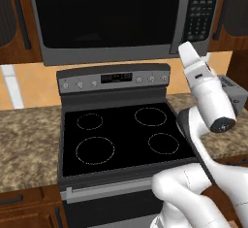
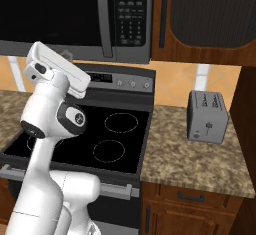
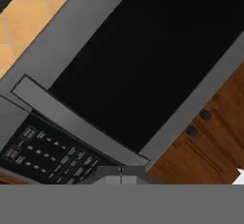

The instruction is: Open the microwave, place the bowl with waffle inside the microwave, then close the microwave door and turn it on.

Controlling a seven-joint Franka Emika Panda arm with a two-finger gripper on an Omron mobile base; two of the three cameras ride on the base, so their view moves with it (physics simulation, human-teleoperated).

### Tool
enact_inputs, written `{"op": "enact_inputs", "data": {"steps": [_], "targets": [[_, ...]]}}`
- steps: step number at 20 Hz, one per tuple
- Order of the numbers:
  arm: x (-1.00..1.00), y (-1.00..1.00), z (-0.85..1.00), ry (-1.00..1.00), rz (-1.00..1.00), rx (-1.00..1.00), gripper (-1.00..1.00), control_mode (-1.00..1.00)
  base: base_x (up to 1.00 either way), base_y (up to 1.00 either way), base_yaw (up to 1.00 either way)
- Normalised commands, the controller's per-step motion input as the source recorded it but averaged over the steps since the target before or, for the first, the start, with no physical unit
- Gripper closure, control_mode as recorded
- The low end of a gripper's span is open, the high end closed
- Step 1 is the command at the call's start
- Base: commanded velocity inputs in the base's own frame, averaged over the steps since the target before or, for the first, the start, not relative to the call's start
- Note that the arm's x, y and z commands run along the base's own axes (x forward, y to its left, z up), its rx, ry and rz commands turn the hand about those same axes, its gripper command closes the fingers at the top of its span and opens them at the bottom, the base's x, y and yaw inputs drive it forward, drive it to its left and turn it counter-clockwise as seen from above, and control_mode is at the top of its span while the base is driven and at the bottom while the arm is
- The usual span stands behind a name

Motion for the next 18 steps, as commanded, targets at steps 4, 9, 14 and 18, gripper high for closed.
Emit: {"op": "enact_inputs", "data": {"steps": [4, 9, 14, 18], "targets": [[-0.44, -0.93, 0.43, 0.53, -0.13, 0.37, 1.0, -1.0, 0.0, 0.0, 0.0], [-0.6, -0.79, 0.04, 0.3, -0.01, 0.24, 1.0, -1.0, 0.0, 0.0, 0.0], [-0.58, -0.24, 0.13, 0.19, 0.22, 0.2, 1.0, -1.0, 0.0, 0.0, 0.0], [-0.12, 0.0, 0.0, 0.22, 0.37, 0.29, 1.0, -1.0, 0.0, 0.0, 0.0]]}}
